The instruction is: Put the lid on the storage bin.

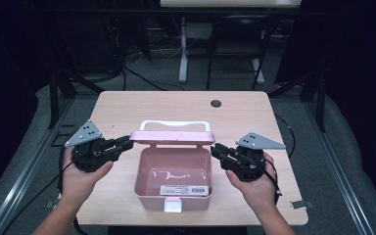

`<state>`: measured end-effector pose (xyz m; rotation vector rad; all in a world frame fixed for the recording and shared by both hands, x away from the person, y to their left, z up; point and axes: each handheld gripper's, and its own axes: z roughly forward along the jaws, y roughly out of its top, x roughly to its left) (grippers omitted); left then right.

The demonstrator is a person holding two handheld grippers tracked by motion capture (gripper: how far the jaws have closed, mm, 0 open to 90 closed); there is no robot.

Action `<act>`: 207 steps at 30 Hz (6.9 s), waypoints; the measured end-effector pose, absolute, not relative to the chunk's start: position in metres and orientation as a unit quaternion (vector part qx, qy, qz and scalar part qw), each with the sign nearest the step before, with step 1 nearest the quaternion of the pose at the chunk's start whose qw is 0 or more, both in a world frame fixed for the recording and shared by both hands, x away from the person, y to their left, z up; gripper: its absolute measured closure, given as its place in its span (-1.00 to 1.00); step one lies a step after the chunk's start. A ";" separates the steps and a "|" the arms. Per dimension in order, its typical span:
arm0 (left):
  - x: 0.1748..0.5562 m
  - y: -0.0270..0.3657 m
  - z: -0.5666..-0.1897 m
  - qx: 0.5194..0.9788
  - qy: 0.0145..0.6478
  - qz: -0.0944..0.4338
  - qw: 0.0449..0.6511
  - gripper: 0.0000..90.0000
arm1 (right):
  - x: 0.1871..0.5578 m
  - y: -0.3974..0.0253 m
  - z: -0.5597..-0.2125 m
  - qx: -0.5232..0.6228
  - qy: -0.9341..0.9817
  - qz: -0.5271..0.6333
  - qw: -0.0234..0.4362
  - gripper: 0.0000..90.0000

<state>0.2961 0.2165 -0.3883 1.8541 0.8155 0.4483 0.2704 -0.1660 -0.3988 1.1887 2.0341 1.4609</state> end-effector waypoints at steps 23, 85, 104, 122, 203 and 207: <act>0.277 0.218 -0.399 0.767 0.339 0.182 0.514 0.69 | 0.267 -0.183 -0.422 0.456 0.709 0.494 0.212 0.47; 0.239 0.223 -0.446 0.783 0.340 0.154 0.497 0.66 | 0.292 -0.209 -0.463 0.503 0.690 0.468 0.230 -0.04; 0.234 0.224 -0.461 0.785 0.344 0.142 0.495 0.68 | 0.293 -0.211 -0.464 0.506 0.688 0.467 0.227 -0.03; 0.229 0.225 -0.469 0.787 0.351 0.137 0.489 0.68 | 0.293 -0.212 -0.464 0.506 0.685 0.473 0.225 -0.03; 0.281 0.248 -0.431 0.749 0.394 0.169 0.506 0.48 | 0.294 -0.225 -0.463 0.522 0.667 0.479 0.229 -0.02; 0.293 0.251 -0.432 0.743 0.407 0.176 0.502 0.47 | 0.295 -0.229 -0.463 0.527 0.663 0.480 0.229 -0.02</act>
